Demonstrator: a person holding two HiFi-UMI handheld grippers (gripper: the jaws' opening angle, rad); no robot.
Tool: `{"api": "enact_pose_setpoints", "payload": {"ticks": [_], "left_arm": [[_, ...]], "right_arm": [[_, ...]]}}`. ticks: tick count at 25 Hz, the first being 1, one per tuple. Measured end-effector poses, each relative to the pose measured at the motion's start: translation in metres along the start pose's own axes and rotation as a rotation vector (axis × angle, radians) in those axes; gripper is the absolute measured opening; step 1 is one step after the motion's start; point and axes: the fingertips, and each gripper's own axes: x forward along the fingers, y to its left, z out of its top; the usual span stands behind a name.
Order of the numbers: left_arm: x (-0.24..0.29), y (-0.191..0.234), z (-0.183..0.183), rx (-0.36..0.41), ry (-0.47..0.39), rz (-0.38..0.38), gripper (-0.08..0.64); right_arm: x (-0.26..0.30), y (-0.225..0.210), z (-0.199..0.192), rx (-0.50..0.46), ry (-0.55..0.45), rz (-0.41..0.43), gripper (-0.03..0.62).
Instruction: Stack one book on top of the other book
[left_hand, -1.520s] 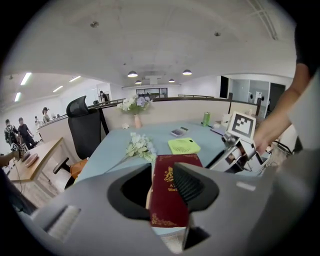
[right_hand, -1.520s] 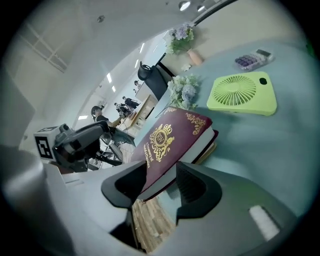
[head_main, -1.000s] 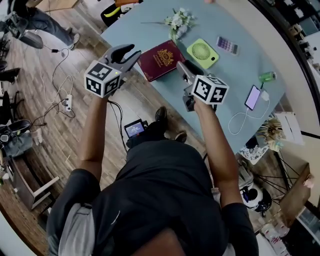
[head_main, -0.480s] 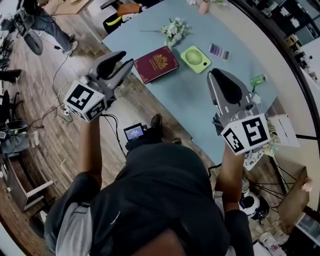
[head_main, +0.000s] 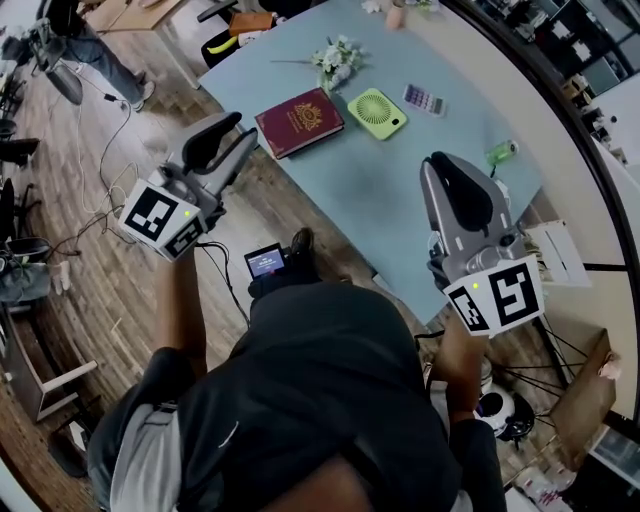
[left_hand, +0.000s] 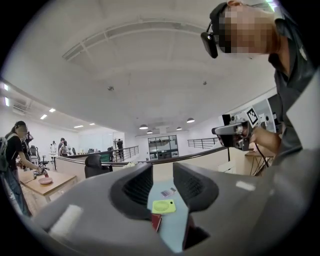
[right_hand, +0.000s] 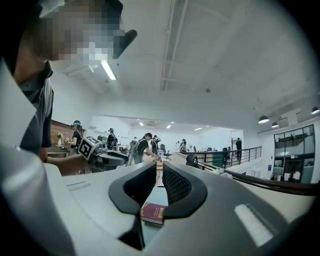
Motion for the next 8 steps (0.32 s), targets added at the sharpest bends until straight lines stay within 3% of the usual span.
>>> {"api": "enact_pose_setpoints", "payload": {"ticks": [8], "left_arm": [[-0.011, -0.02, -0.006, -0.005, -0.003, 0.018, 0.169]], "right_arm": [[-0.021, 0.0, -0.008, 0.009, 0.004, 0.002, 0.041]]}}
